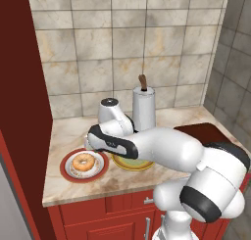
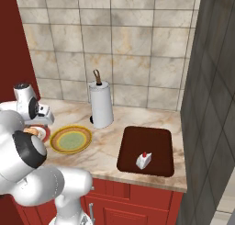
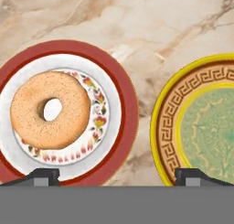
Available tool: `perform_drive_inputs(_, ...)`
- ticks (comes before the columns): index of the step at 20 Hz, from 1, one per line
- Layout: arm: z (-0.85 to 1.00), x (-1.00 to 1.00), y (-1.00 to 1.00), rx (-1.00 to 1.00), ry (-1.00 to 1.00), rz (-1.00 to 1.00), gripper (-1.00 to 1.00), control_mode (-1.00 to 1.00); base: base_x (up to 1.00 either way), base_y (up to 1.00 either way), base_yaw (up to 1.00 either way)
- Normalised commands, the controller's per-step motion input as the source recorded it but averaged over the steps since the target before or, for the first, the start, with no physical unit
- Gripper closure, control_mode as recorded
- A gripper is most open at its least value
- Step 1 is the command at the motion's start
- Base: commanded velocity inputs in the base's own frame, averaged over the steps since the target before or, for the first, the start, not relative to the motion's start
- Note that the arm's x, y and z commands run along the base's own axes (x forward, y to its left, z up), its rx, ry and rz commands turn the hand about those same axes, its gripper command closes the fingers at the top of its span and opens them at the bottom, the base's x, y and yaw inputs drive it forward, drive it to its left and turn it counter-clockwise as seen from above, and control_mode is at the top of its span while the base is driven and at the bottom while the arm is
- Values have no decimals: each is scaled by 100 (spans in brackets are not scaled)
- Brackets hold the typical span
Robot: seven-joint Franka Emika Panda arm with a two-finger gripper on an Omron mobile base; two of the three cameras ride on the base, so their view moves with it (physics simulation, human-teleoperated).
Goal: Move the dessert items from the plates to the tray.
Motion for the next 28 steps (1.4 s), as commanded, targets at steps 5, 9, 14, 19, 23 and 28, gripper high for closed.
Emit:
perform_drive_inputs(5, -6, 2, 43, 0, 0, 0, -100, -100, 0, 0, 0)
perform_drive_inputs(9, -5, 0, 26, 1, 0, 0, -100, -100, 0, 0, 0)
perform_drive_inputs(14, 0, 14, 5, 2, 0, 0, -100, -100, 0, 0, 0)
perform_drive_inputs(19, -3, 18, 0, 1, 0, 0, -100, -100, 0, 0, 0)
perform_drive_inputs(23, -15, 4, 5, 0, 0, 0, -100, -100, 0, 0, 0)
perform_drive_inputs(28, -19, 7, 9, 0, 0, 0, -100, -100, 0, 0, 0)
